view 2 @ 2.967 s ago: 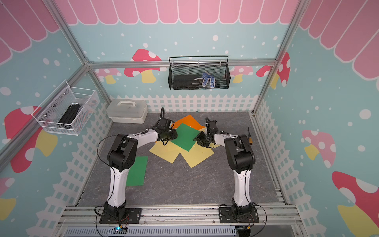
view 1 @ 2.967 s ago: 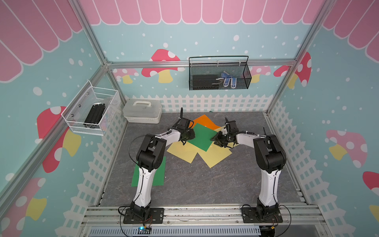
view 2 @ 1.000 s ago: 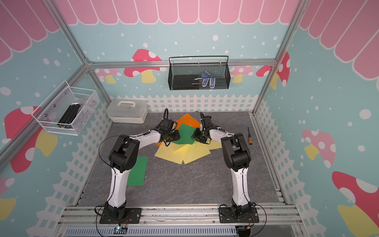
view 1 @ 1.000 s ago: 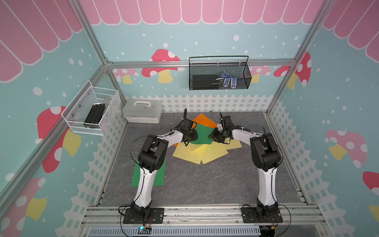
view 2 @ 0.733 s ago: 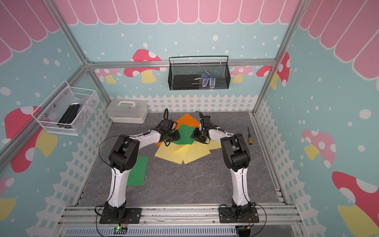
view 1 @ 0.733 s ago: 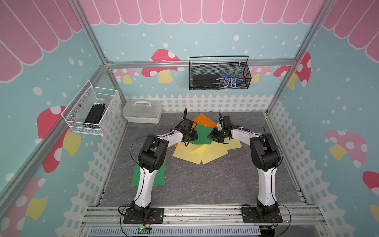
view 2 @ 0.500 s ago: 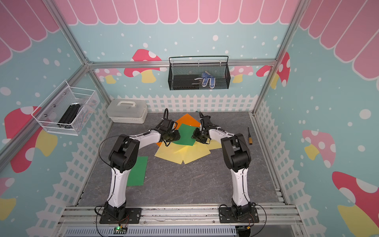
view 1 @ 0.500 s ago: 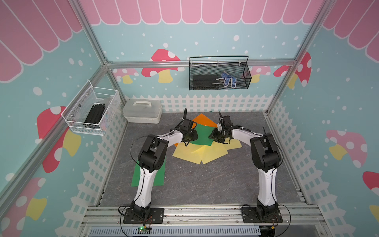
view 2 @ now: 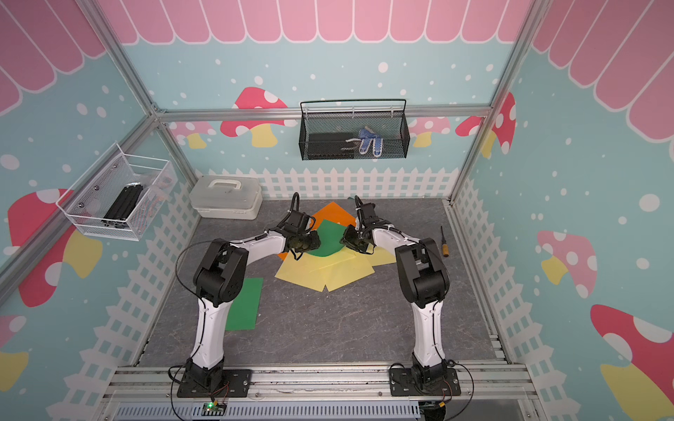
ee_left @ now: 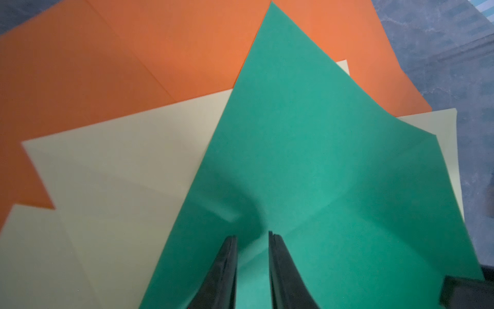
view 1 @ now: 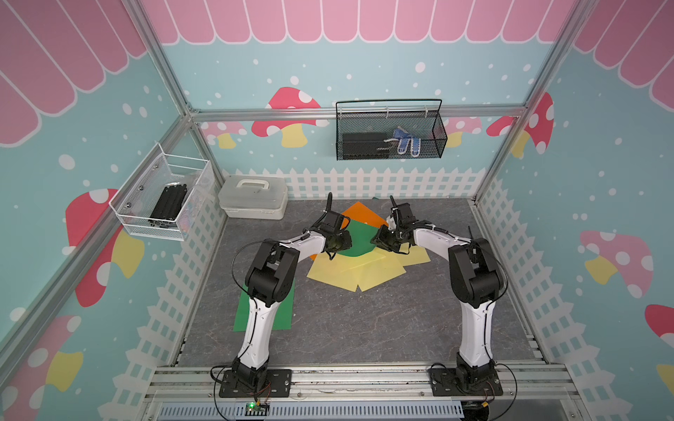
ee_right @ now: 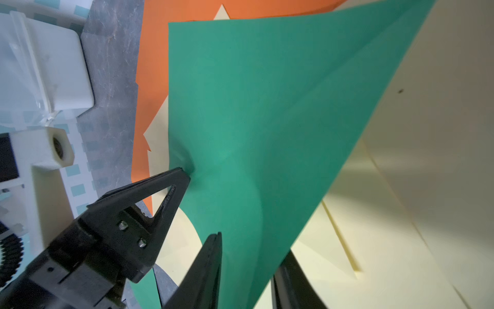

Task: Sort the scattered colored papers by color
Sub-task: Pick up the colored paper from the center of the board.

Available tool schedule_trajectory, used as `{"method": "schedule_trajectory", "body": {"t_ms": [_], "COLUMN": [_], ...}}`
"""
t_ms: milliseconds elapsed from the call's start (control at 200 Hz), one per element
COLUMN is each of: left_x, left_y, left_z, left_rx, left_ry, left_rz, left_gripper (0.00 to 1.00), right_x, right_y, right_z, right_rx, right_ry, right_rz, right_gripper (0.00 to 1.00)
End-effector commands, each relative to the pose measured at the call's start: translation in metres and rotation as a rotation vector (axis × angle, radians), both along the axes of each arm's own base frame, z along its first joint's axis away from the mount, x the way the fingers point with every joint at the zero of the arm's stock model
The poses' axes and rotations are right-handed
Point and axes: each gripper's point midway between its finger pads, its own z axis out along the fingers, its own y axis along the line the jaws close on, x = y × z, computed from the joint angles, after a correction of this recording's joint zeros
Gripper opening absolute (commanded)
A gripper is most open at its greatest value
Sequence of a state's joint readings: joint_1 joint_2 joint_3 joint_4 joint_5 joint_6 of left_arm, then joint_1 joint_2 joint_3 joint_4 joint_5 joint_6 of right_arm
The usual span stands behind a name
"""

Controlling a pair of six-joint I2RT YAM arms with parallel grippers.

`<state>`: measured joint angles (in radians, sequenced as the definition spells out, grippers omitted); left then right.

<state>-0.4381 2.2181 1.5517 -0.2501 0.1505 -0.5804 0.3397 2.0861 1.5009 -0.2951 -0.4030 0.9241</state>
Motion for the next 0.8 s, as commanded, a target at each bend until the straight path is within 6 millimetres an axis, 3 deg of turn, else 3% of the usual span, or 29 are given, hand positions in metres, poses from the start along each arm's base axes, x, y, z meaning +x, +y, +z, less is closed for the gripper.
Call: {"method": "schedule_trajectory", "body": {"t_ms": [0, 400, 795], "left_x": [-0.039, -0.038, -0.038], "left_y": [0.016, 0.017, 0.021], "left_z": [-0.058, -0.049, -0.044], "left_rx": [0.08, 0.053, 0.037], "left_ry": [0.189, 0.155, 0.135], "left_rz": [0.007, 0.023, 0.042], "left_gripper": [0.25, 0.25, 0.24], "right_x": [0.003, -0.011, -0.006], "right_y": [0.007, 0.01, -0.003], "right_z": [0.002, -0.011, -0.025], "right_rx": [0.056, 0.152, 0.192], "right_ry": [-0.001, 0.067, 0.075], "right_rz": [-0.018, -0.083, -0.146], "right_gripper": [0.32, 0.33, 0.27]}}
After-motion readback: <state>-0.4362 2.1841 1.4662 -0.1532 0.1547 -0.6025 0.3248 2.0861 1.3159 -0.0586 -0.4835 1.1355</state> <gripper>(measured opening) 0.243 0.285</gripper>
